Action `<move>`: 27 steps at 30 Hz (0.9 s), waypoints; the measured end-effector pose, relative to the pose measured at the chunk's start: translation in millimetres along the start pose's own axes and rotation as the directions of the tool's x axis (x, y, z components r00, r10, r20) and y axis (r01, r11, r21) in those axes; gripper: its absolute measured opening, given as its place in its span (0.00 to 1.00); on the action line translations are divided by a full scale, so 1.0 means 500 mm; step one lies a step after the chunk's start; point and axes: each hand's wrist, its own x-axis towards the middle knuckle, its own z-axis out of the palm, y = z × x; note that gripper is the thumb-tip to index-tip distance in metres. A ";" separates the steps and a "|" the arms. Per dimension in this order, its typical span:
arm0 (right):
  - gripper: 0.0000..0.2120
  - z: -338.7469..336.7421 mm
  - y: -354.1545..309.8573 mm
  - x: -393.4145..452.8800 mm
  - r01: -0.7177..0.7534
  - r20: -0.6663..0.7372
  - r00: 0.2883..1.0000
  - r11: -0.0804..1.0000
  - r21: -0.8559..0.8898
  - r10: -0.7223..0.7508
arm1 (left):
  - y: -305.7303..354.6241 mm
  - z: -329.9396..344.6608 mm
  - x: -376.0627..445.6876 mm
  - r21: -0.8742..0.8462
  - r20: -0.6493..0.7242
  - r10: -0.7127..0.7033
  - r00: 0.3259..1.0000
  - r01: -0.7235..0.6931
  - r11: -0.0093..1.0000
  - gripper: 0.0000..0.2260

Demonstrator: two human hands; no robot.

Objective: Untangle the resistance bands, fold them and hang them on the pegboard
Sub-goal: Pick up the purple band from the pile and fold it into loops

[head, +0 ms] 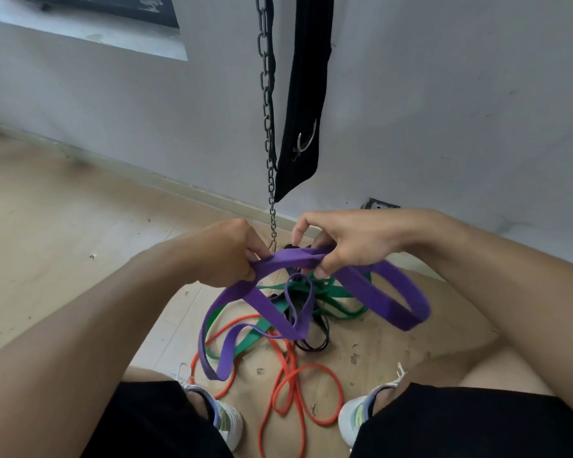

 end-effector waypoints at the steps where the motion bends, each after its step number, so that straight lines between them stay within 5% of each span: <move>1: 0.19 -0.004 0.003 -0.004 0.019 0.014 1.000 0.997 0.081 -0.021 | -0.003 -0.003 -0.001 -0.026 0.004 -0.012 1.000 0.012 1.000 0.14; 5: 0.09 -0.012 0.001 -0.006 0.077 -0.026 0.997 0.979 0.189 -0.073 | -0.014 -0.008 -0.008 -0.032 0.097 -0.008 0.995 0.011 0.999 0.12; 11: 0.12 -0.014 0.003 -0.003 0.139 -0.026 0.990 0.979 0.151 -0.136 | -0.019 -0.014 -0.012 -0.106 0.128 -0.057 0.990 0.070 0.992 0.12; 17: 0.08 -0.025 0.017 -0.011 0.173 0.054 0.977 0.922 0.347 -0.204 | -0.032 -0.023 -0.017 -0.347 0.206 -0.019 0.978 0.091 0.934 0.05; 20: 0.10 -0.025 0.020 -0.006 0.197 0.000 0.978 0.919 0.341 -0.209 | -0.019 -0.021 -0.021 -0.426 0.228 0.033 0.973 0.069 0.902 0.15; 23: 0.08 -0.018 0.015 0.004 0.242 -0.177 0.967 0.887 0.393 -0.185 | 0.005 0.000 -0.010 -0.345 0.065 0.032 0.997 -0.007 0.938 0.28; 27: 0.09 -0.024 0.013 0.007 0.319 -0.323 0.933 0.778 0.542 -0.158 | 0.015 0.023 0.017 -0.364 -0.263 0.000 0.965 -0.099 0.926 0.20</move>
